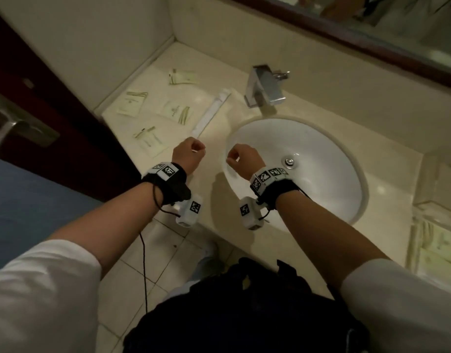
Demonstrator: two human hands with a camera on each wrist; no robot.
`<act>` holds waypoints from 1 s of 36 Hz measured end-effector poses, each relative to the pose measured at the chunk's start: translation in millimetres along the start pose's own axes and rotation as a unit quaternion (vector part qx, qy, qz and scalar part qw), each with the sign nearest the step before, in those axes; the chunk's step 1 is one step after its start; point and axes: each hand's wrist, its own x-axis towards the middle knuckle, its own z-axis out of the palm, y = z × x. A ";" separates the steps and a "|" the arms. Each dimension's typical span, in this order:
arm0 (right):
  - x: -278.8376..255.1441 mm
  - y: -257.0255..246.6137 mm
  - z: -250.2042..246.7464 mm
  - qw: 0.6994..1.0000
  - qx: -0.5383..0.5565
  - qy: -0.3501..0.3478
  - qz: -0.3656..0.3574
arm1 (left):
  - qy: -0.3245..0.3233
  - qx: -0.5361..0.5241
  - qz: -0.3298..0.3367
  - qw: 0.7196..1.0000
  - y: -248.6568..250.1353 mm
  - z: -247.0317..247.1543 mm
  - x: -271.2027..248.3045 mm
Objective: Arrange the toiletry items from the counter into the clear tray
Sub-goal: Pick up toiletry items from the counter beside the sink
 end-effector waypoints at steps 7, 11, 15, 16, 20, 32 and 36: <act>42.4 -37.3 28.1 0.999 -0.019 -0.034 0.014 | 0.014 0.016 -0.025 0.999 -35.4 -36.3 40.6; 65.8 -44.4 33.1 0.997 -0.025 -0.041 0.053 | 0.007 0.039 -0.028 0.999 -40.4 -40.6 62.7; 90.7 -47.5 33.4 0.994 0.002 -0.030 0.110 | -0.010 0.072 -0.044 0.996 -38.6 -38.5 83.2; 97.5 -47.2 33.5 0.992 0.014 -0.026 0.122 | -0.015 0.082 -0.045 0.996 -36.7 -37.8 87.5; 121.0 -45.3 31.8 0.981 0.071 -0.011 0.179 | -0.041 0.123 -0.039 0.991 -28.4 -32.2 101.9; 167.3 -46.5 22.1 0.965 0.109 -0.060 0.229 | -0.094 0.188 -0.014 0.978 -9.8 -22.7 124.3; 178.5 -41.6 25.8 0.959 0.109 -0.060 0.253 | -0.120 0.194 -0.005 0.974 -5.1 -23.6 127.9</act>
